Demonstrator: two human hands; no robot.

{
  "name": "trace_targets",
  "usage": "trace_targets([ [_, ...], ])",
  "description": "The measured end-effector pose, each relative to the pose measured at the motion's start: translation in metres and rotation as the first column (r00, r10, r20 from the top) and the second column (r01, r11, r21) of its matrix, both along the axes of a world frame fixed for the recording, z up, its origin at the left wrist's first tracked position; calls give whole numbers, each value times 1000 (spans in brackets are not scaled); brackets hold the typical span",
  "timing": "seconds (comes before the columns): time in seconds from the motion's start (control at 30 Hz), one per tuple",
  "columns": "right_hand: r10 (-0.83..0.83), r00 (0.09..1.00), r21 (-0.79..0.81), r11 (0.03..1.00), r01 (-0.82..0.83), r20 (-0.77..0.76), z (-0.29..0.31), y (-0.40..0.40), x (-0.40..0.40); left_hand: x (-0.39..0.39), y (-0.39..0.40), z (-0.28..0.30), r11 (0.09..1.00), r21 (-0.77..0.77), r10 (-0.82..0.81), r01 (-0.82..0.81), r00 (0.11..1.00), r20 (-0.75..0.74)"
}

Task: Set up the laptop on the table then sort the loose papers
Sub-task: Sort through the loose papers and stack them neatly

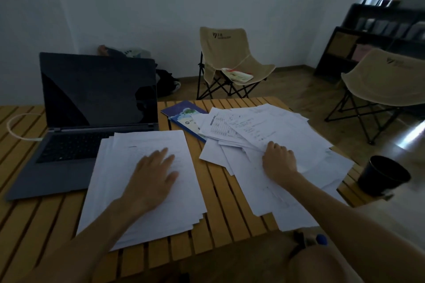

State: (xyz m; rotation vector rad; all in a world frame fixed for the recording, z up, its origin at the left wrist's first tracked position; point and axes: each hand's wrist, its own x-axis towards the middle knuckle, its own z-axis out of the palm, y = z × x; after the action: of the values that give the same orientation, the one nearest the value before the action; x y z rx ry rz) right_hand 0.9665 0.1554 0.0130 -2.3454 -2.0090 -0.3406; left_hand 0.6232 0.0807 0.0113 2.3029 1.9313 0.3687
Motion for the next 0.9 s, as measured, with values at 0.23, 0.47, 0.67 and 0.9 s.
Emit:
trace_targets([
  [0.23,162,987,36,986,-161,-2,46,-55,-63,71,-4,36,967,-237,119,89,668,735],
  [0.47,438,880,-145,873,-465,-183,41,-120,-130,81,21,43,917,-333,398,-222,427,812],
  [0.67,101,876,44,995,-91,-472,28,-19,-52,14,33,30,916,-175,380,-362,638,669],
  [0.9,87,947,-90,989,-120,-309,10,43,-18,10,33,6,887,92,397,-453,849,349],
])
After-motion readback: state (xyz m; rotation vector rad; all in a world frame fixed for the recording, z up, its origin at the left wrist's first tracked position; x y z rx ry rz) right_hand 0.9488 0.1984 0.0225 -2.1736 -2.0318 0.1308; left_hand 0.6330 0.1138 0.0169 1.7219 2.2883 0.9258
